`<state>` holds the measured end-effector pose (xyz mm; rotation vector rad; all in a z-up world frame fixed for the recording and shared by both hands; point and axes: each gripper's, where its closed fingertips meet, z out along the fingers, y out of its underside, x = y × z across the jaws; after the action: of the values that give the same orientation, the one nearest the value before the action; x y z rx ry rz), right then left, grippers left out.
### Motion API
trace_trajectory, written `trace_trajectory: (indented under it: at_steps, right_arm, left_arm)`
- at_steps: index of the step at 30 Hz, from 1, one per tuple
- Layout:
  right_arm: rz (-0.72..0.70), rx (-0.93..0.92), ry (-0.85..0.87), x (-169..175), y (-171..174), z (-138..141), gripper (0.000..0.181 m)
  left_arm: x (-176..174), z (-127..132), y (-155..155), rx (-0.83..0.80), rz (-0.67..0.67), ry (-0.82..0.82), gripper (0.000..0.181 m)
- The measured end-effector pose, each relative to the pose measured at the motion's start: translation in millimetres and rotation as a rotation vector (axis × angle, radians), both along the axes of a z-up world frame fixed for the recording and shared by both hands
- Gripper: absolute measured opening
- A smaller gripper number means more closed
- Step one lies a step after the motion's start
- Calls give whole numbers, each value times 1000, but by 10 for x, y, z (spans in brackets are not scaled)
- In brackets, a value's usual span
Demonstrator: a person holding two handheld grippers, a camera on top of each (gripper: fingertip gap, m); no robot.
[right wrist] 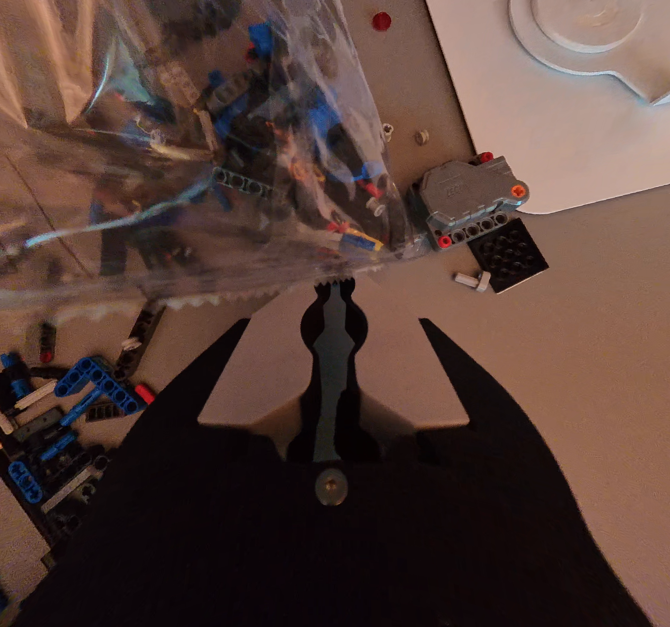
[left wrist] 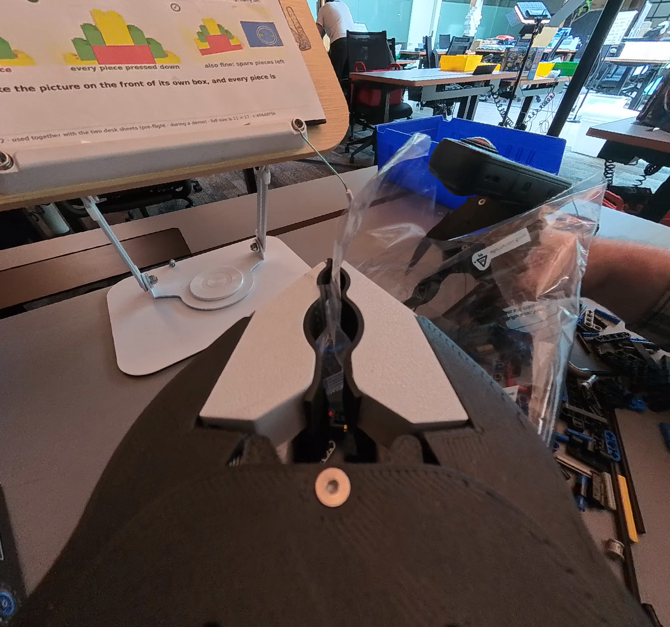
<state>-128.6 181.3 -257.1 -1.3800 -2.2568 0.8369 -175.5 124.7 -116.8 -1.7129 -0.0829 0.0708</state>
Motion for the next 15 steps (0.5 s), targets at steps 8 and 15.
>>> trace_trajectory:
  at_steps: [8, 15]
  right_arm:
    - [-69, 15, 59, 287, 242, 580, 1]
    - [25, 5, 500, 412, -307, 2041, 0]
  left_arm:
    - [-8, 9, -5, 3, 2, 0, 0]
    - [33, 15, 16, 5, -12, 11, 0]
